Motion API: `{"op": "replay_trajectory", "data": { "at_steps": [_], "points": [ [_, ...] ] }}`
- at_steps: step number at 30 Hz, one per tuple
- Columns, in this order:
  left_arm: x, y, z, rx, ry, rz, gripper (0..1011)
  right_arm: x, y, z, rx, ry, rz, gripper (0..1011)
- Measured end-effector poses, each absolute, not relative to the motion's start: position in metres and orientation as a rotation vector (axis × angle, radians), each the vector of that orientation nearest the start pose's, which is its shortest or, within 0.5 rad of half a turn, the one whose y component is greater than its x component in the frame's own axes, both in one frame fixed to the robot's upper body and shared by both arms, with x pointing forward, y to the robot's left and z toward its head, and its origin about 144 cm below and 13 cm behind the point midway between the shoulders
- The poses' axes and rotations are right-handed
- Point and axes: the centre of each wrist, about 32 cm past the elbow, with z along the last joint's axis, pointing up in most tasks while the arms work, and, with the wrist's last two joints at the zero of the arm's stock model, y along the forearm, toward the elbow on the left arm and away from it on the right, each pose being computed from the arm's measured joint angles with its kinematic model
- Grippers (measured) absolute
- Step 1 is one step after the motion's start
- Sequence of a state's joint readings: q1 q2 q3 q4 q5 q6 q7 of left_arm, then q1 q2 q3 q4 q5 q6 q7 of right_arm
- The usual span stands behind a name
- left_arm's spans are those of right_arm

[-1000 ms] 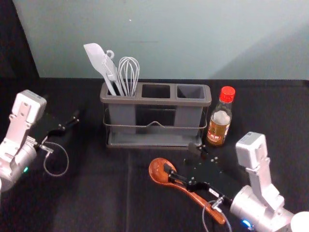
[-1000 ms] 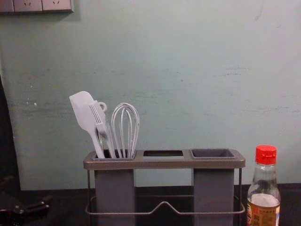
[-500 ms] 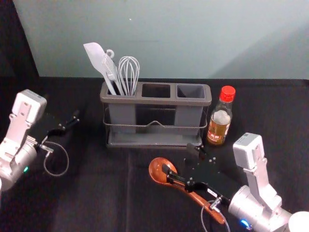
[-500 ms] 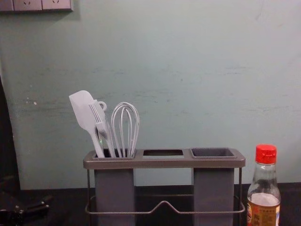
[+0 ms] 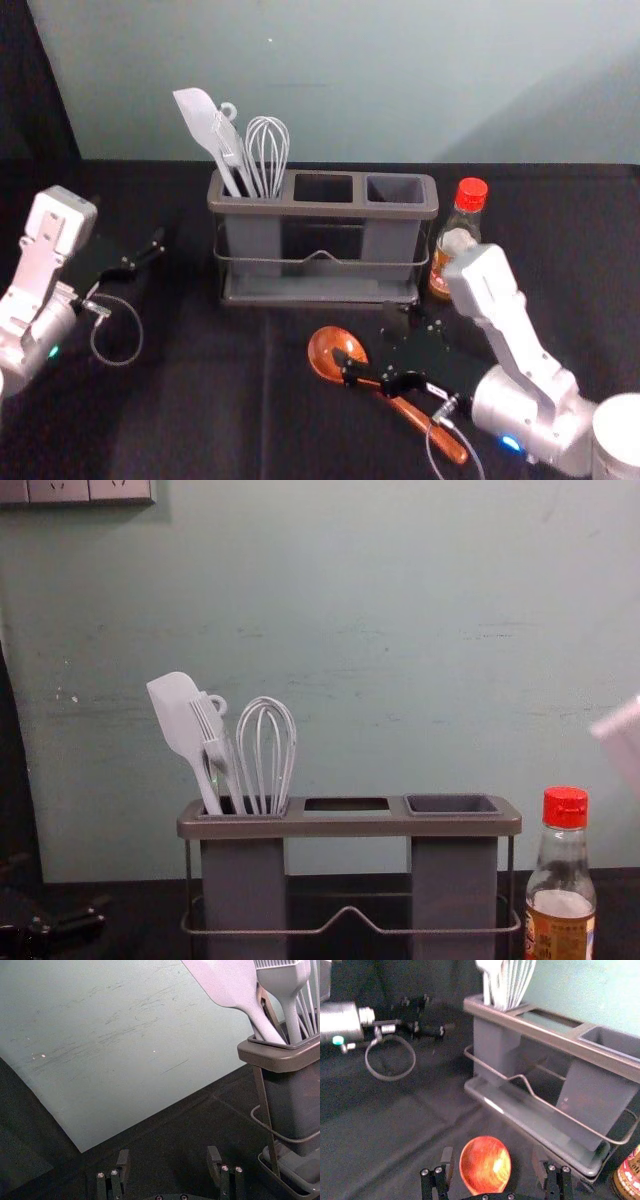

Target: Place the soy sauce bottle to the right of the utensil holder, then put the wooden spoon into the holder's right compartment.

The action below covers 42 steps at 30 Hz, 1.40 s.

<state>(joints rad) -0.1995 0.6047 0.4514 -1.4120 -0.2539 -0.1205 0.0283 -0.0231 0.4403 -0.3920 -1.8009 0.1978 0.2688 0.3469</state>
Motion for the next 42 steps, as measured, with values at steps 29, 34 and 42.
{"op": "replay_trajectory", "data": {
  "at_steps": [29,34,42],
  "points": [
    [0.489,0.310,1.140,0.304,-0.285,1.248,1000,0.497,-0.150,1.255,-0.800,0.291,-0.707,1000],
    [0.489,0.310,1.140,0.304,-0.285,1.248,1000,0.501,-0.145,1.246,-0.820,0.301,-0.710,1000],
    [0.489,0.310,1.140,0.304,-0.285,1.248,1000,0.503,-0.142,1.241,-0.834,0.296,-0.716,1000]
  ]
}}
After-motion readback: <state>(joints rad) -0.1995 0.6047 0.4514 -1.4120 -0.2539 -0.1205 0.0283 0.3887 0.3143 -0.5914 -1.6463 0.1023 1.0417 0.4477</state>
